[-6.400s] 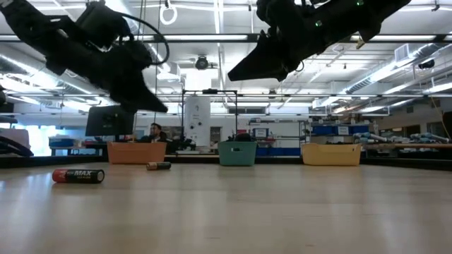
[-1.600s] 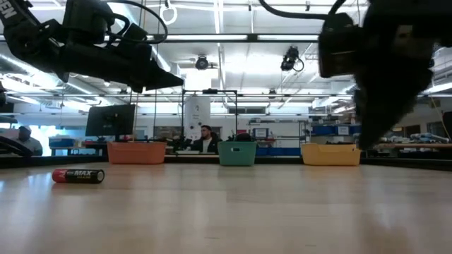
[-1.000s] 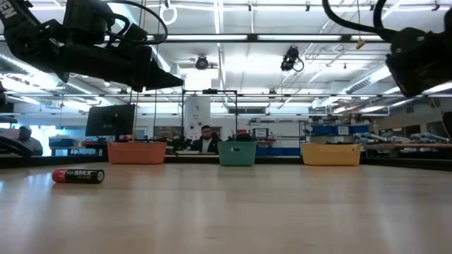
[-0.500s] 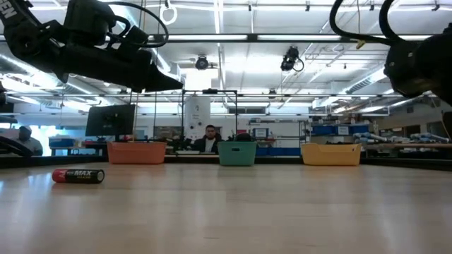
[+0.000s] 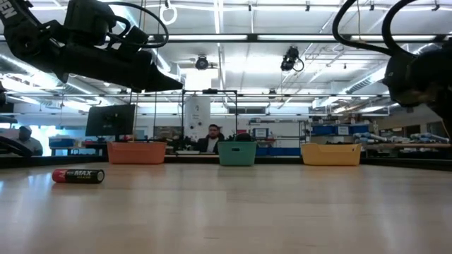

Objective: Sort batteries
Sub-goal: Put the black-silver battery in the green bin

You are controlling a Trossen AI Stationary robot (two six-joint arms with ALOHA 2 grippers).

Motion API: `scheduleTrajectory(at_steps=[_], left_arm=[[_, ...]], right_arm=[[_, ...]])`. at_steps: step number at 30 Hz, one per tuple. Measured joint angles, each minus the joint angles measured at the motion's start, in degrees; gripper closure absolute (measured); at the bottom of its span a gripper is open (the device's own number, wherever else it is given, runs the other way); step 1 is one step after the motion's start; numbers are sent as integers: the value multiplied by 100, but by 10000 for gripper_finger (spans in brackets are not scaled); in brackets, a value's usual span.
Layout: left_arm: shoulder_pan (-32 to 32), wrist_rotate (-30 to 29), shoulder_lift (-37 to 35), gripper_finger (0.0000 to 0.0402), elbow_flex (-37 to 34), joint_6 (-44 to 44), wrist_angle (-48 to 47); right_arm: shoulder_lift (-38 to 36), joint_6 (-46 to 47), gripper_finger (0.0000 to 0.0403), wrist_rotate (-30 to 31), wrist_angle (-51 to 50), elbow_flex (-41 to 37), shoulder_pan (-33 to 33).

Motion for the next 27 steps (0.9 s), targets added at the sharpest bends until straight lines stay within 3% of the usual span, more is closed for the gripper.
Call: scheduleTrajectory(at_steps=[12,17,22,27], left_arm=[[0,4,0,396,0,-138,0],[0,7,0,396,0,-253,0],[0,9,0,396,0,-256,4],[0,11,0,396,0,-256,13]], right_arm=[[-19,-539,345,-140,78,-143,-32],[-2,-1281,345,-151,3,-28,-219],[31,-2330,343,119,-26,236,-710],[25,-4088,345,371,-58,592,-1767]])
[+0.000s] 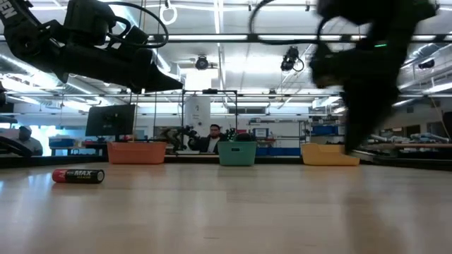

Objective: Sort batteries
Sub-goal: Put the black-silver battery in the green bin

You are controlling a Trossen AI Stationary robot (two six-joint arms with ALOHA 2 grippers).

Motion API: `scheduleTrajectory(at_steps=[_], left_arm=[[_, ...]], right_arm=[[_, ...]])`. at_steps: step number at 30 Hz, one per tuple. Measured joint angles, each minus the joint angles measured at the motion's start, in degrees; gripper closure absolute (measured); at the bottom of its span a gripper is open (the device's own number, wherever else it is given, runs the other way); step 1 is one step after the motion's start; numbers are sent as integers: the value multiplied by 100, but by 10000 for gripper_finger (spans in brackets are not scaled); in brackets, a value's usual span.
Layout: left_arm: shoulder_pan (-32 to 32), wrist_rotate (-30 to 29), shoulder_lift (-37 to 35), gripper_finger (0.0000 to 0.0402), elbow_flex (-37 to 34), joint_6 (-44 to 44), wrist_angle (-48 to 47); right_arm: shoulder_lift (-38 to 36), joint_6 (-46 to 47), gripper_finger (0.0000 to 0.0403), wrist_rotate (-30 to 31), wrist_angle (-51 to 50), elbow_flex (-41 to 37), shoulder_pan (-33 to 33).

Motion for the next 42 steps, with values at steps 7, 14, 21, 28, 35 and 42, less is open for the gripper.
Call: scheduleTrajectory(at_steps=[7,14,21,28,35,42], left_arm=[[0,3,0,396,0,-2,58],[0,4,0,396,0,4,131],[0,4,0,396,0,8,134],[-2,4,0,396,0,10,161],[-2,9,0,396,0,20,170],[-2,33,0,396,0,20,166]], right_arm=[[-4,-2870,343,-196,489,644,-2027],[-9,-4589,342,-756,1617,1280,-3531],[703,-5453,342,-1053,1654,2225,-4235],[1727,-6055,342,-1142,869,3337,-4572],[2657,-6497,342,-1147,388,4263,-4784],[3376,-6706,341,-1196,-204,4892,-4952]])
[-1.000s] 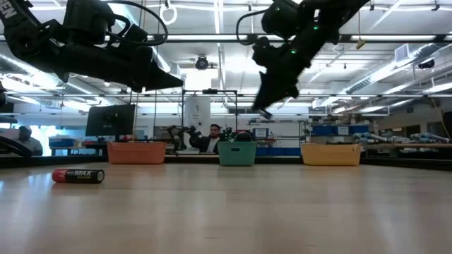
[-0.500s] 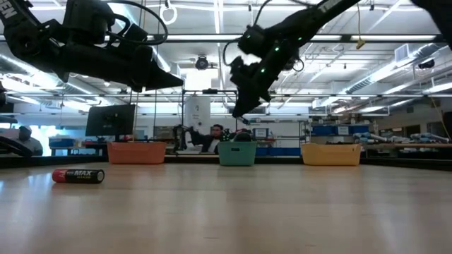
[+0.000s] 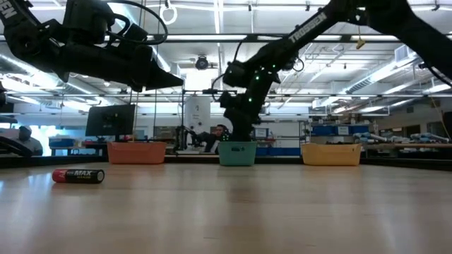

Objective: Sort batteries
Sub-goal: Put the black-silver battery in the green bin, then put the red-black battery in the yellow bin

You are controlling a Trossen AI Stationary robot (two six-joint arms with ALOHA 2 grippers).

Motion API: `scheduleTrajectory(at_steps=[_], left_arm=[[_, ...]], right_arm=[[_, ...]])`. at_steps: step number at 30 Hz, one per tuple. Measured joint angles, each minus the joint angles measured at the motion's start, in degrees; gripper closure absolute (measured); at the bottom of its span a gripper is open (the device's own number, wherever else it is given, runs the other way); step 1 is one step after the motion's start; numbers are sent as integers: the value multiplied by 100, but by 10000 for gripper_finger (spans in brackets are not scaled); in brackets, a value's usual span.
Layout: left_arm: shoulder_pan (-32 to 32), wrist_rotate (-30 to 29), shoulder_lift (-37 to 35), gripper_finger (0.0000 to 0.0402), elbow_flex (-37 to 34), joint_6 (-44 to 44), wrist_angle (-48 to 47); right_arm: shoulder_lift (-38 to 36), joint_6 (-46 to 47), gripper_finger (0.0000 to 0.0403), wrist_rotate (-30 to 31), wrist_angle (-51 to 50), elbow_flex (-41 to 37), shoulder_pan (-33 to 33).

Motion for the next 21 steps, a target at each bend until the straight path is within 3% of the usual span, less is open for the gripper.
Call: scheduleTrajectory(at_steps=[10,21], left_arm=[[0,37,0,396,0,0,-13],[0,37,0,396,0,-15,-26]], right_arm=[[167,17,335,-93,-99,2,-130],[169,139,297,-96,-112,0,-146]])
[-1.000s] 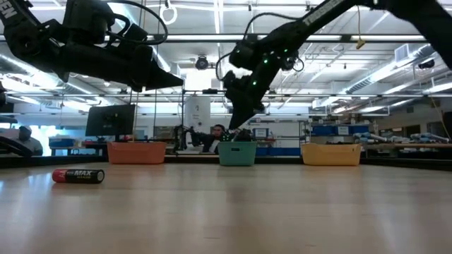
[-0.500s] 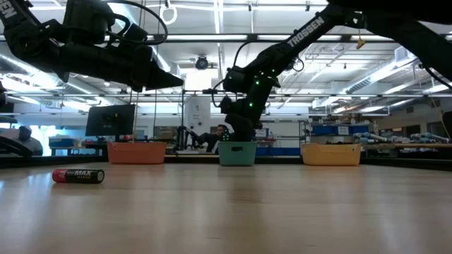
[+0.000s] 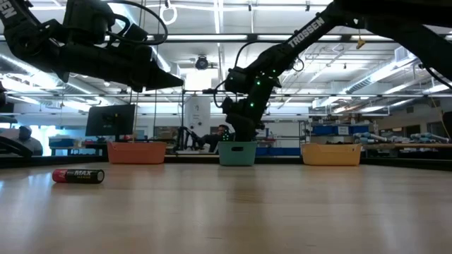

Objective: Sort batteries
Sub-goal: Put the red-black battery in the yellow bin

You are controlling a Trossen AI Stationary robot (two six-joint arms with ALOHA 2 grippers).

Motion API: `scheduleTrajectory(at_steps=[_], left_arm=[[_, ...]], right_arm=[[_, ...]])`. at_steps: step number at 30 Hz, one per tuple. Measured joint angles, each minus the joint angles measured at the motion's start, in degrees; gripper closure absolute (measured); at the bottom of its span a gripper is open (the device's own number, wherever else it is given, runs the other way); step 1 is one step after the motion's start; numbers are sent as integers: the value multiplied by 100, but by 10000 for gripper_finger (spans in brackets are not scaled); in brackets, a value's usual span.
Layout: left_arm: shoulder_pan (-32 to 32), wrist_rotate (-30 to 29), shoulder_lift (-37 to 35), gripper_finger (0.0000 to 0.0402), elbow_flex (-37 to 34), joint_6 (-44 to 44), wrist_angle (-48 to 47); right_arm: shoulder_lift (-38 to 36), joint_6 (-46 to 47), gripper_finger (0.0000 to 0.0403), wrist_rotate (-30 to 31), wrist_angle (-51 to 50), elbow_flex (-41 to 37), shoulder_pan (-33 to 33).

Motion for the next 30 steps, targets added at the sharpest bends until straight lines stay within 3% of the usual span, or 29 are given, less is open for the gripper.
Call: scheduleTrajectory(at_steps=[7,13,18,24,30], left_arm=[[0,0,0,396,0,0,-2],[-2,201,0,396,0,2,-24],[-5,344,0,396,0,1,-131],[-167,348,0,396,0,-2,-371],[-511,348,0,396,137,-3,-711]], right_arm=[[-53,-73,297,-1,-80,-9,61],[-561,-367,384,36,-256,-13,292],[-970,-280,384,49,-241,-16,681],[-1305,-69,394,-257,415,-742,1260],[-1927,317,396,-303,1555,-2001,1716]])
